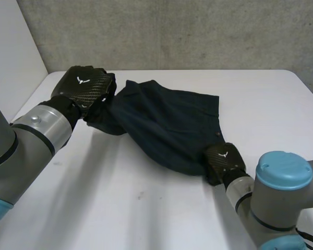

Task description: Fold the shorts.

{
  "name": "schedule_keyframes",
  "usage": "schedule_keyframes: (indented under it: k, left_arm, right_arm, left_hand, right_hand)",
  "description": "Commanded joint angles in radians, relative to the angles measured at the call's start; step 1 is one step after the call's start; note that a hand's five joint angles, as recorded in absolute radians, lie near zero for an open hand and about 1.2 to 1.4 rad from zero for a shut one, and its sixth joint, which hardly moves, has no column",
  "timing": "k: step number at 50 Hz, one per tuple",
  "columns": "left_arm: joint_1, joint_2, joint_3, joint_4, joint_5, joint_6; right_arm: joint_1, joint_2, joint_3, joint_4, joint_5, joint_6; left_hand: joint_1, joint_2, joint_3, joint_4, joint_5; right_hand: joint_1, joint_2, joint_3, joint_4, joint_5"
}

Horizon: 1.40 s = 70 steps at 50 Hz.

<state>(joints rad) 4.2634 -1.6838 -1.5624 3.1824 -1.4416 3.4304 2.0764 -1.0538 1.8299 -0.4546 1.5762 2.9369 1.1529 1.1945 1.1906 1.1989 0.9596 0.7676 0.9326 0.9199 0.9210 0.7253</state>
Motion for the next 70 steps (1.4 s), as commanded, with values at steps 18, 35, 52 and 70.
schedule_keyframes:
  k: [18, 35, 52, 70]
  left_arm:
    - [0.038, 0.114, -0.267, -0.192, -0.013, 0.026]
    - [0.058, 0.185, -0.479, -0.247, -0.014, 0.302]
    - [0.046, -0.063, -0.367, -0.065, -0.033, 0.245]
    - [0.019, -0.059, -0.338, -0.067, -0.034, 0.245]
  right_arm:
    - [-0.058, -0.284, -0.109, 0.619, -0.134, -0.536]
    - [-0.052, -0.332, -0.184, 1.008, -0.174, -0.633]
    - [-0.082, -0.227, -0.161, 0.833, -0.182, -0.502]
    - [-0.121, -0.295, -0.204, 0.921, -0.179, -0.510]
  left_hand:
    - [0.243, 0.202, 0.206, 0.197, 0.262]
    - [0.243, 0.202, 0.206, 0.197, 0.262]
    - [0.243, 0.202, 0.206, 0.197, 0.262]
    - [0.243, 0.202, 0.206, 0.197, 0.262]
  right_hand:
    - [0.629, 0.464, 0.476, 0.475, 0.496]
    - [0.629, 0.464, 0.476, 0.475, 0.496]
    - [0.449, 0.284, 0.296, 0.295, 0.316]
    - [-0.058, -0.223, -0.210, -0.211, -0.190]
